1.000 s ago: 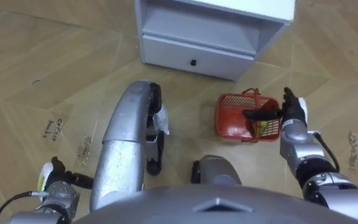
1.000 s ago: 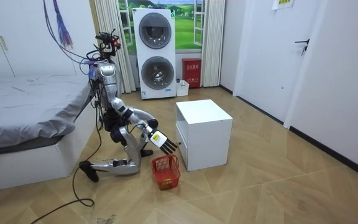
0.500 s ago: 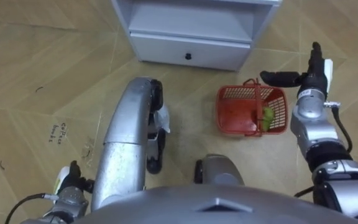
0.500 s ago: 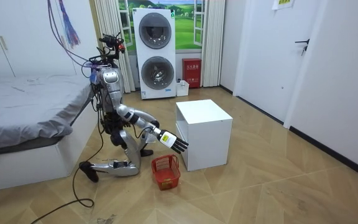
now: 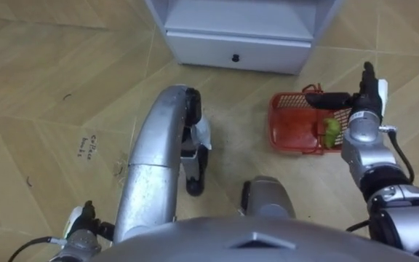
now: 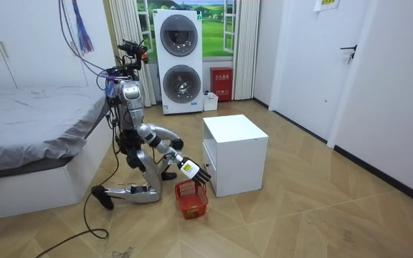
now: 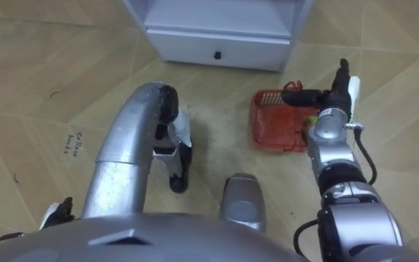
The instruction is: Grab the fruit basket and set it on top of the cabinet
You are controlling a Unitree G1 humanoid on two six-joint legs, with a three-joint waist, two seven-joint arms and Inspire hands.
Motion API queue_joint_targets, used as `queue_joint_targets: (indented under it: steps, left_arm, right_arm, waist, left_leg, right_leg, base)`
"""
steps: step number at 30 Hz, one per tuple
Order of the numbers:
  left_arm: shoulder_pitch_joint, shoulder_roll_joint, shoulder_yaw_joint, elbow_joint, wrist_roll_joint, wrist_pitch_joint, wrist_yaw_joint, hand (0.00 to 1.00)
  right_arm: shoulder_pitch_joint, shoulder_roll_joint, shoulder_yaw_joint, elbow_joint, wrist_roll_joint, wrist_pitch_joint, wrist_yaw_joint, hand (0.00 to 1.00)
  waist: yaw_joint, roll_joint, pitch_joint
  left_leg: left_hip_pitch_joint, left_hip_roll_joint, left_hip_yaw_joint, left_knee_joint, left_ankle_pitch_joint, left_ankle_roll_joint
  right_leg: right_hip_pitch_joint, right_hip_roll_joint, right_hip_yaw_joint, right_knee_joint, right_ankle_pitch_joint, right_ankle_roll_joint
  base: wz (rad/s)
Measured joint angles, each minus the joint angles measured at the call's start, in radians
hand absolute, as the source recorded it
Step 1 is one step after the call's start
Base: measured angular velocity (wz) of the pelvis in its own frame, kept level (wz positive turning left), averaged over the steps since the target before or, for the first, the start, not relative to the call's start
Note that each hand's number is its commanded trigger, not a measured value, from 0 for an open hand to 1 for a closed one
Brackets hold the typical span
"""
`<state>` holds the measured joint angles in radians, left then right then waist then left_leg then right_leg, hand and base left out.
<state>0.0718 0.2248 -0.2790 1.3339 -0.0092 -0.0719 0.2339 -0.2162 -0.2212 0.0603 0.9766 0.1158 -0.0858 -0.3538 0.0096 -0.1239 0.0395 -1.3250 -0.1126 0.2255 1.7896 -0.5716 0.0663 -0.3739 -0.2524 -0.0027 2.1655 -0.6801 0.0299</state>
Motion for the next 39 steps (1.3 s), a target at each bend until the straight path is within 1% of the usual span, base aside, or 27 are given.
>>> queue_joint_targets:
  steps: [1, 2, 5, 6, 8, 11, 13, 17, 19, 21, 25, 29, 33, 39]
  left_arm:
    - [-0.001, 0.0, -0.001, -0.001, 0.0, 0.0, -0.008, 0.0]
    - [-0.001, 0.0, -0.002, -0.001, -0.001, 0.001, -0.012, 0.0]
    - [0.0, 0.001, -0.002, 0.001, -0.02, 0.002, -0.012, 0.0]
    - [-0.001, 0.001, -0.003, 0.001, -0.039, 0.001, -0.012, 0.0]
    - [-0.002, 0.001, -0.002, 0.003, -0.043, 0.001, -0.012, 0.0]
    - [-0.001, 0.001, -0.005, 0.003, -0.066, 0.002, -0.023, 0.0]
    - [0.004, 0.0, -0.02, 0.003, -0.067, 0.003, -0.031, 0.0]
    - [0.012, -0.002, -0.021, 0.003, -0.068, 0.008, -0.043, 0.0]
    - [0.008, -0.002, -0.021, 0.003, -0.068, 0.01, -0.062, 0.0]
    - [0.004, -0.002, -0.021, 0.002, -0.068, 0.01, -0.073, 0.0]
    - [0.001, -0.002, -0.021, 0.002, -0.069, 0.012, -0.074, 0.0]
    - [0.001, -0.002, -0.021, 0.001, -0.069, 0.012, -0.083, 0.0]
    - [0.001, -0.002, -0.021, 0.001, -0.076, 0.015, -0.091, 0.0]
    - [0.002, -0.002, -0.021, -0.002, -0.076, 0.016, -0.092, 0.0]
  right_arm:
    - [-0.001, -0.004, 0.007, 0.01, 0.001, 0.0, 0.008, 0.0]
    - [-0.001, -0.012, 0.015, 0.018, 0.001, 0.0, 0.022, 0.0]
    - [-0.007, -0.019, 0.017, 0.042, -0.001, 0.0, 0.049, 0.0]
    - [-0.009, -0.022, 0.017, 0.052, -0.001, 0.0, 0.055, 0.0]
    - [-0.02, -0.028, 0.017, 0.095, -0.001, 0.0, 0.076, 0.0]
    - [-0.021, -0.043, 0.017, 0.113, -0.001, 0.001, 0.085, 0.0]
    - [-0.027, -0.051, 0.017, 0.139, 0.002, 0.0, 0.086, 0.0]
    - [-0.033, -0.065, 0.017, 0.191, 0.013, 0.001, 0.09, 0.0]
    - [-0.036, -0.07, 0.017, 0.216, 0.045, 0.001, 0.109, 0.0]
    - [-0.037, -0.07, 0.019, 0.244, 0.072, 0.002, 0.119, 0.0]
    - [-0.037, -0.071, 0.029, 0.269, 0.103, 0.022, 0.132, 0.0]
    - [-0.038, -0.071, 0.036, 0.269, 0.134, 0.023, 0.158, 0.0]
    - [-0.038, -0.071, 0.036, 0.269, 0.155, 0.023, 0.163, 0.0]
    - [-0.038, -0.08, 0.037, 0.289, 0.166, 0.023, 0.186, 0.0]
  waist:
    - [0.012, 0.002, -0.0007]
    - [0.024, 0.005, 0.0012]
    - [0.045, 0.009, 0.002]
    - [0.053, 0.011, 0.0038]
    - [0.07, 0.019, 0.0047]
    - [0.08, 0.028, 0.0054]
    - [0.081, 0.033, 0.008]
    - [0.08, 0.036, 0.0074]
    - [0.08, 0.038, 0.0066]
    - [0.08, 0.04, 0.0061]
    - [0.081, 0.043, 0.0067]
    - [0.082, 0.044, 0.0067]
    - [0.087, 0.045, 0.0068]
    - [0.11, 0.047, 0.0063]
  left_leg:
    - [-0.008, 0.002, -0.001, 0.002, 0.0, 0.0]
    - [-0.014, 0.003, -0.002, 0.004, 0.0, 0.0]
    - [-0.024, 0.003, -0.003, 0.005, 0.002, 0.001]
    - [-0.027, 0.001, -0.004, 0.005, 0.005, 0.003]
    - [-0.03, -0.002, -0.006, 0.005, 0.008, 0.002]
    - [-0.045, -0.001, -0.006, 0.004, 0.016, 0.004]
    - [-0.046, -0.002, -0.004, 0.002, 0.018, 0.004]
    - [-0.049, -0.003, -0.001, -0.001, 0.02, 0.002]
    - [-0.057, -0.004, 0.002, -0.004, 0.024, 0.002]
    - [-0.061, -0.005, 0.003, -0.004, 0.025, 0.004]
    - [-0.07, -0.004, 0.005, -0.003, 0.027, 0.007]
    - [-0.08, -0.004, 0.005, -0.003, 0.031, 0.01]
    - [-0.081, -0.004, 0.005, -0.002, 0.031, 0.011]
    - [-0.081, -0.004, 0.005, -0.002, 0.032, 0.011]
  right_leg:
    - [-0.009, 0.002, 0.0, 0.002, 0.0, 0.0]
    - [-0.013, 0.004, -0.001, 0.004, 0.0, 0.001]
    - [-0.027, 0.006, -0.003, 0.007, 0.0, 0.001]
    - [-0.028, 0.006, -0.007, 0.008, 0.0, 0.001]
    - [-0.028, 0.006, -0.011, 0.01, 0.0, 0.001]
    - [-0.045, 0.006, -0.012, 0.017, -0.002, 0.003]
    - [-0.046, 0.004, -0.013, 0.017, -0.003, 0.005]
    - [-0.051, 0.0, -0.013, 0.018, -0.003, 0.005]
    - [-0.06, -0.005, -0.016, 0.021, -0.004, 0.006]
    - [-0.064, -0.006, -0.016, 0.021, -0.005, 0.009]
    - [-0.073, -0.008, -0.019, 0.024, -0.006, 0.011]
    - [-0.082, -0.008, -0.019, 0.028, -0.007, 0.011]
    - [-0.082, -0.008, -0.02, 0.028, -0.007, 0.011]
    - [-0.082, -0.008, -0.022, 0.029, -0.007, 0.011]
  base:
    - [0.0]
    - [0.0]
    - [0.02]
    - [0.05]
    - [0.05]
    - [0.01]
    - [0.0]
    - [0.0]
    - [0.02]
    - [0.02]
    - [0.0]
    - [0.0]
    - [0.0]
    - [0.0]
